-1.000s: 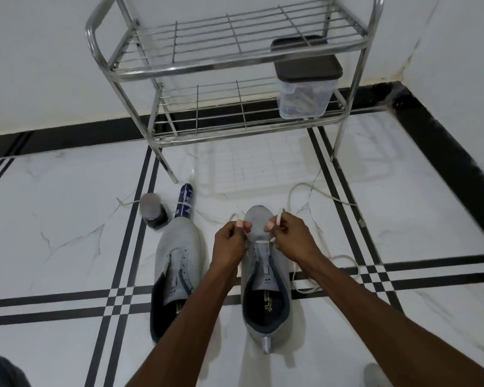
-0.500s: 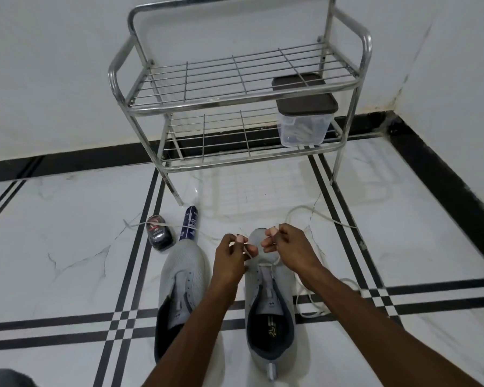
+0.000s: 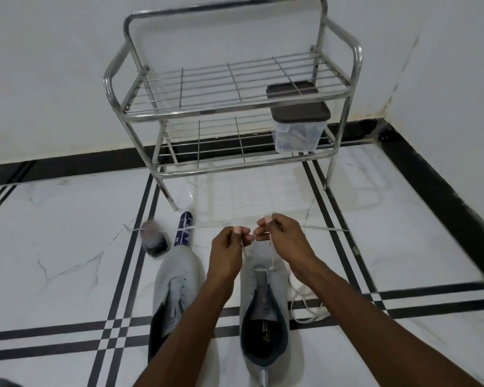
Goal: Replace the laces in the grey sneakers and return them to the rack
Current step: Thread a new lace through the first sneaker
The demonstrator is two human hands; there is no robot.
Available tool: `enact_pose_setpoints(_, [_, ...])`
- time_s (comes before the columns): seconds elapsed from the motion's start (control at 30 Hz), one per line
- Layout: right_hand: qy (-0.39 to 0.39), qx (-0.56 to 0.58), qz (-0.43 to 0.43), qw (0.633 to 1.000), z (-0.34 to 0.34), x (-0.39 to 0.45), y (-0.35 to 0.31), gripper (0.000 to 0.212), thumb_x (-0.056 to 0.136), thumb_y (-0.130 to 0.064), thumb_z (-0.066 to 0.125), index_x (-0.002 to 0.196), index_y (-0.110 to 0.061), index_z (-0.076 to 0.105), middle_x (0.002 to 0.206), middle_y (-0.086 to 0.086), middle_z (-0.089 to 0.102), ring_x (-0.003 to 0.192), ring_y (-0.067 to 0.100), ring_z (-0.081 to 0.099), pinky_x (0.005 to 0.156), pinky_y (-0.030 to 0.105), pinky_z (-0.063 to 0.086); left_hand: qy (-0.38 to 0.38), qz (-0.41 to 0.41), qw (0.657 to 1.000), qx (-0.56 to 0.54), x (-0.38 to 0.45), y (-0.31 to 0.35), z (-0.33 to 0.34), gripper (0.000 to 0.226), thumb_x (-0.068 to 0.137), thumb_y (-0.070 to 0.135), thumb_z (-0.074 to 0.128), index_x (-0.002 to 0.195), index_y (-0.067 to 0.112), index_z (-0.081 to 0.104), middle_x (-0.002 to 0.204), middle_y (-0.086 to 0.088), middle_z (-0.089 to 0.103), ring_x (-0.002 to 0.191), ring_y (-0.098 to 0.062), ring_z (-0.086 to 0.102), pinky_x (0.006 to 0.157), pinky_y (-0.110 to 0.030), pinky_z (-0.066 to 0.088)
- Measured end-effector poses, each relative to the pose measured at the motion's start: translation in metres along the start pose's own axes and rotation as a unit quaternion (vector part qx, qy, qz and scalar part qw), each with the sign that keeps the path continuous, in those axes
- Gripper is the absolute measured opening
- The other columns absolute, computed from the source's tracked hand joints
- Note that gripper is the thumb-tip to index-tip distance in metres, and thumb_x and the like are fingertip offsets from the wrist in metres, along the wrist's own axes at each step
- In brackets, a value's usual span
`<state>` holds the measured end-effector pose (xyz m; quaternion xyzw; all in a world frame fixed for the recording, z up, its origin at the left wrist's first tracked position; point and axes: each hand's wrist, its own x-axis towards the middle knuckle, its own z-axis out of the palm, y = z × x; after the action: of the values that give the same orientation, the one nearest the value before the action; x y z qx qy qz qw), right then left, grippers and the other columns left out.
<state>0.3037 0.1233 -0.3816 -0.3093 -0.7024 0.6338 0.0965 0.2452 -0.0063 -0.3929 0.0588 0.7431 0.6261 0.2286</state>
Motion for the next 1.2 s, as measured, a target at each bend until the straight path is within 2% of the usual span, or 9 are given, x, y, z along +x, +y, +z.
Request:
enact_pose_setpoints(0.13, [0.000, 0.020, -0.026, 0.999, -0.010, 0.012, -0.047, 0.031, 0.109, -0.022, 0.041, 0.105, -0.006, 0.067, 0.094, 0.006, 0.076, 0.082, 0.013, 0.074, 0.074, 0.022, 0.050, -0.006, 0.047, 0.999, 0.019, 0.014, 0.050, -0.002, 0.031, 0.111, 0.024, 0.042, 0.100, 0.013, 0.070, 0.092, -0.007, 0.075, 0.091, -0.015, 0.073, 0.081, -0.026, 0.052])
enact_pose_setpoints(0.23, [0.010, 0.021, -0.056, 0.998, -0.018, 0.018, -0.089, 0.030, 0.109, -0.025, 0.041, 0.105, -0.009, 0.067, 0.094, 0.003, 0.077, 0.084, 0.013, 0.074, 0.076, 0.024, 0.049, -0.005, 0.086, 0.996, 0.026, 0.022, 0.097, -0.005, 0.031, 0.111, 0.023, 0.042, 0.101, 0.014, 0.069, 0.091, -0.005, 0.075, 0.091, -0.015, 0.072, 0.085, -0.032, 0.053])
enact_pose_setpoints(0.47, [0.033, 0.033, -0.135, 0.990, -0.030, 0.023, -0.185, 0.032, 0.109, -0.022, 0.040, 0.098, -0.008, 0.066, 0.093, 0.010, 0.076, 0.083, 0.017, 0.074, 0.061, 0.011, 0.048, -0.003, 0.156, 0.988, -0.004, 0.034, 0.198, -0.008, 0.030, 0.110, 0.021, 0.043, 0.100, 0.011, 0.069, 0.085, -0.003, 0.072, 0.088, -0.017, 0.070, 0.087, -0.033, 0.054])
enact_pose_setpoints(0.53, [0.038, 0.035, -0.150, 0.987, -0.033, 0.026, -0.212, 0.032, 0.109, -0.024, 0.039, 0.100, -0.008, 0.066, 0.092, 0.009, 0.077, 0.084, 0.018, 0.075, 0.066, 0.016, 0.051, 0.000, 0.175, 0.985, -0.007, 0.036, 0.226, -0.009, 0.029, 0.110, 0.021, 0.043, 0.100, 0.011, 0.069, 0.084, -0.002, 0.072, 0.086, -0.015, 0.071, 0.081, -0.027, 0.055])
enact_pose_setpoints(0.67, [0.065, 0.028, -0.181, 0.981, -0.037, 0.029, -0.259, 0.032, 0.109, -0.027, 0.040, 0.097, -0.014, 0.066, 0.088, 0.002, 0.076, 0.080, 0.016, 0.075, 0.082, 0.035, 0.058, 0.016, 0.203, 0.979, -0.004, 0.037, 0.267, -0.012, 0.029, 0.110, 0.022, 0.043, 0.103, 0.011, 0.069, 0.081, 0.001, 0.070, 0.078, -0.010, 0.066, 0.063, -0.019, 0.049])
enact_pose_setpoints(0.77, [0.081, 0.033, -0.194, 0.977, -0.041, 0.027, -0.286, 0.032, 0.109, -0.028, 0.039, 0.098, -0.015, 0.066, 0.089, 0.002, 0.076, 0.080, 0.013, 0.074, 0.084, 0.037, 0.059, 0.029, 0.224, 0.974, -0.008, 0.037, 0.291, -0.011, 0.030, 0.110, 0.022, 0.043, 0.099, 0.014, 0.070, 0.081, 0.000, 0.070, 0.082, -0.013, 0.068, 0.070, -0.024, 0.051])
enact_pose_setpoints(0.93, [0.081, 0.047, -0.202, 0.975, -0.043, 0.023, -0.312, 0.030, 0.108, -0.026, 0.043, 0.099, -0.014, 0.068, 0.091, 0.004, 0.075, 0.084, 0.015, 0.074, 0.082, 0.039, 0.062, 0.039, 0.240, 0.970, -0.018, 0.035, 0.314, -0.010, 0.031, 0.110, 0.023, 0.044, 0.099, 0.014, 0.070, 0.082, -0.002, 0.071, 0.084, -0.015, 0.068, 0.078, -0.026, 0.054])
enact_pose_setpoints(1.1, [0.100, 0.038, -0.215, 0.971, -0.044, 0.025, -0.320, 0.024, 0.105, -0.023, 0.053, 0.103, -0.014, 0.075, 0.101, 0.001, 0.071, 0.092, 0.012, 0.069, 0.074, 0.026, 0.063, 0.049, 0.284, 0.958, 0.004, 0.036, 0.332, -0.012, 0.026, 0.108, 0.026, 0.050, 0.099, 0.021, 0.074, 0.085, 0.000, 0.073, 0.087, -0.014, 0.070, 0.081, -0.029, 0.055])
enact_pose_setpoints(1.2, [0.113, 0.055, -0.212, 0.969, -0.047, 0.026, -0.322, 0.018, 0.101, -0.023, 0.061, 0.105, -0.016, 0.077, 0.094, 0.001, 0.073, 0.091, 0.013, 0.070, 0.081, 0.029, 0.062, 0.057, 0.301, 0.952, 0.016, 0.037, 0.339, -0.012, 0.022, 0.106, 0.030, 0.054, 0.102, 0.025, 0.076, 0.086, 0.004, 0.074, 0.089, -0.009, 0.071, 0.081, -0.028, 0.055])
